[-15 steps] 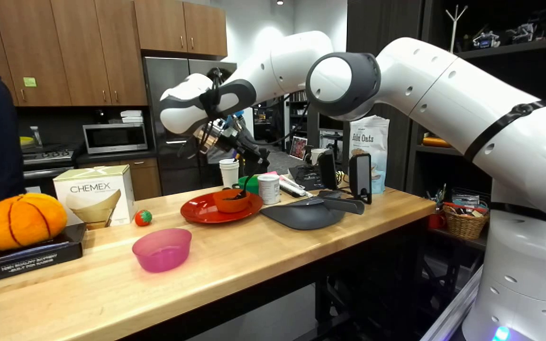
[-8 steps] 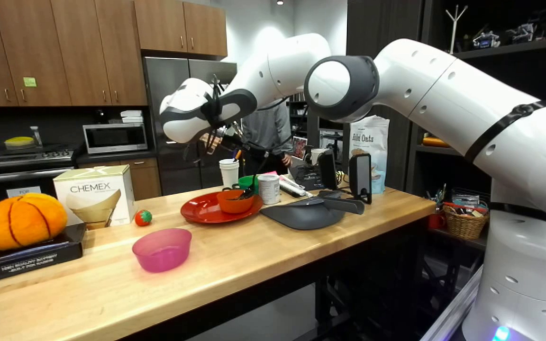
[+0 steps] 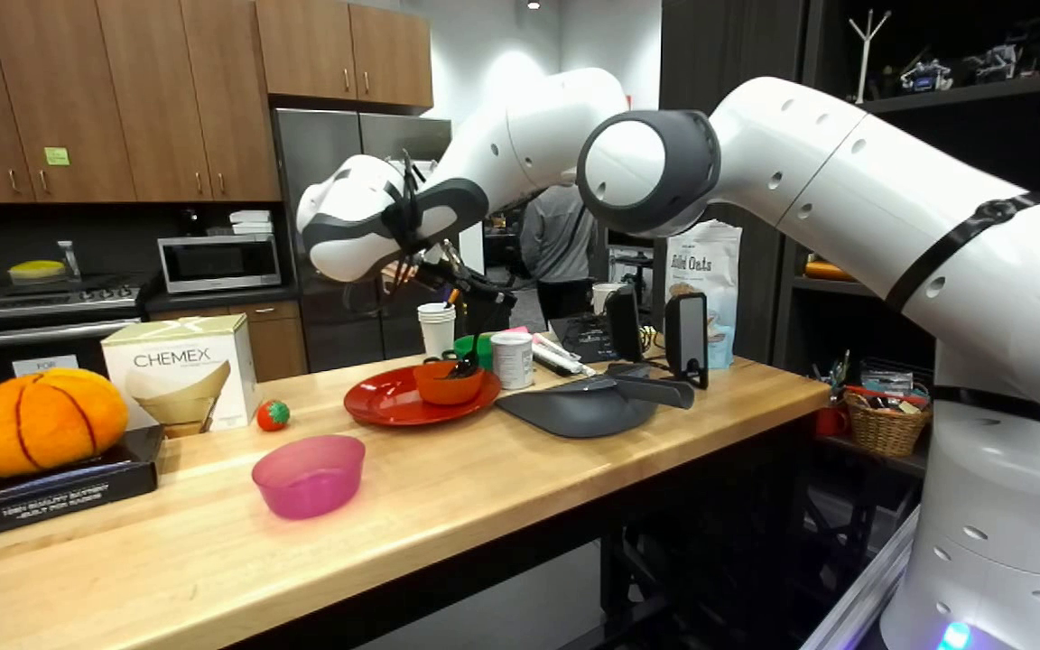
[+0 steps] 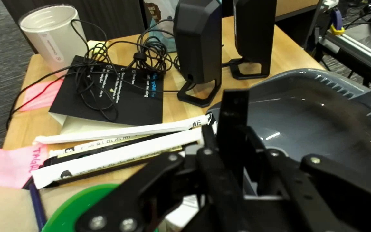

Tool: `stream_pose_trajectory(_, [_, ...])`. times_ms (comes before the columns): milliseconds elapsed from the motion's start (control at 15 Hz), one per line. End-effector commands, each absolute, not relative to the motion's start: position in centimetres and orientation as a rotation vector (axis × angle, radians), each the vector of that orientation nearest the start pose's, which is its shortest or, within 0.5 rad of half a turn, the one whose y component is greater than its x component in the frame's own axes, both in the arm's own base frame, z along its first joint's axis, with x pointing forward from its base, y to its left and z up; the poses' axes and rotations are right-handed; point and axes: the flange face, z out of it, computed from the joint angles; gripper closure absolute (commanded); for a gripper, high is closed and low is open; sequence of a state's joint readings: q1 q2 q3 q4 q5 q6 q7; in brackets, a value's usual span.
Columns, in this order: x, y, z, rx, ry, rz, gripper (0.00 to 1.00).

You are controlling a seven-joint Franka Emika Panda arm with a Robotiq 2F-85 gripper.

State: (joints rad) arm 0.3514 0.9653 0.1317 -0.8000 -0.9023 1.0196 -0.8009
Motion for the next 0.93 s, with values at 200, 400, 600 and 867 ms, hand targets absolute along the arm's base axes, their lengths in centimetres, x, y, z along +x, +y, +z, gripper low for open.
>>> stream_pose_trajectory(200, [69.8, 21.2, 36.0, 1.990, 1.263, -0.809, 0.94])
stream_pose_trajectory(400, [70.2, 22.1, 35.9, 1.984, 1.326, -0.735, 0.94])
stream_pose_trajectory(600, [70.3, 22.2, 36.1, 1.981, 1.375, -0.722, 0.94])
stream_pose_trajectory(867, [70.0, 21.8, 36.0, 2.012, 1.397, -0.766, 0.94])
